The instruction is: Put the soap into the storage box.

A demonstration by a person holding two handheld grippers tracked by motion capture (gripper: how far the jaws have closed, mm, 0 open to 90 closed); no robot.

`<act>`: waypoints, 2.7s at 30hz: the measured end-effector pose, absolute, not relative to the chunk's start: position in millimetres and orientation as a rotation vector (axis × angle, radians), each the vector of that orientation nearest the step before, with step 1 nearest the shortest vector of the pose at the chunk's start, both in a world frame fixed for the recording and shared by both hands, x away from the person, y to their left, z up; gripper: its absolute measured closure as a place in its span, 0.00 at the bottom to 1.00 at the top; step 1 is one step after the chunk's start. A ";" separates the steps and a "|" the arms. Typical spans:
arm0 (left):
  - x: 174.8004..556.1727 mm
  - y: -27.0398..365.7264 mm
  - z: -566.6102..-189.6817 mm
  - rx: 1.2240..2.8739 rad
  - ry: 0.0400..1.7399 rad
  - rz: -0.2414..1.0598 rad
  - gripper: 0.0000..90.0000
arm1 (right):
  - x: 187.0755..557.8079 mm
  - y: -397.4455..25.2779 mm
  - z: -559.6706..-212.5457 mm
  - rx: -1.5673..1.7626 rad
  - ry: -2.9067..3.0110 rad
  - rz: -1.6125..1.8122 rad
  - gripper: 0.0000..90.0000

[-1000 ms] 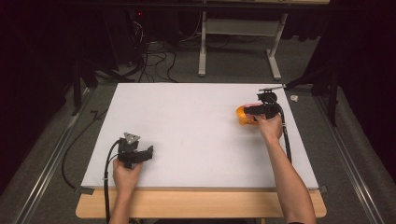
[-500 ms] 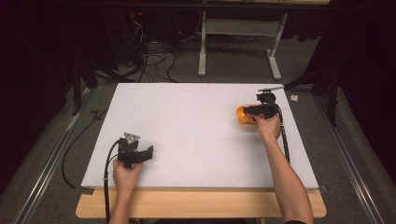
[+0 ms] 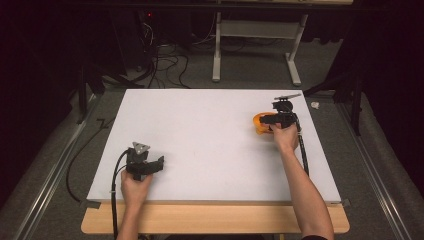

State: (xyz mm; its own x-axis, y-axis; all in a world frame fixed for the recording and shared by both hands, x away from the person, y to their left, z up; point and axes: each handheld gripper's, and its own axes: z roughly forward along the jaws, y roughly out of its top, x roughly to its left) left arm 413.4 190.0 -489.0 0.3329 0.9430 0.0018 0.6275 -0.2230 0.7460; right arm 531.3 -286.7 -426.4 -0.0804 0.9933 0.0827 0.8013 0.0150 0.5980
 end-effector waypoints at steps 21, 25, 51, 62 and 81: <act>413.2 190.0 -488.8 1.950 1.375 0.618 0.24 | 519.6 -290.5 -409.3 1.768 1.924 0.800 0.17; 413.2 190.0 -488.9 1.948 1.375 0.619 0.24 | 514.3 -291.4 -403.4 1.748 1.929 0.827 0.18; 413.2 190.0 -488.8 1.952 1.372 0.621 0.24 | 464.3 -307.9 -374.1 1.596 1.897 0.993 0.22; 413.2 189.9 -488.8 1.952 1.372 0.621 0.24 | 448.9 -316.6 -375.5 1.573 1.895 1.029 0.23; 413.0 189.7 -488.8 1.954 1.370 0.625 0.24 | 421.3 -325.9 -371.9 1.528 1.874 1.084 0.24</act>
State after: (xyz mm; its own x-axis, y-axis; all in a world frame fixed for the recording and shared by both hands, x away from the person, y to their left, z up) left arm 413.0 189.7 -488.8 0.3362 0.9418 0.0101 0.6253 -0.2312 0.7453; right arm 421.3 -325.9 -371.9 -0.2557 0.9604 0.1102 0.5743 0.0592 0.8165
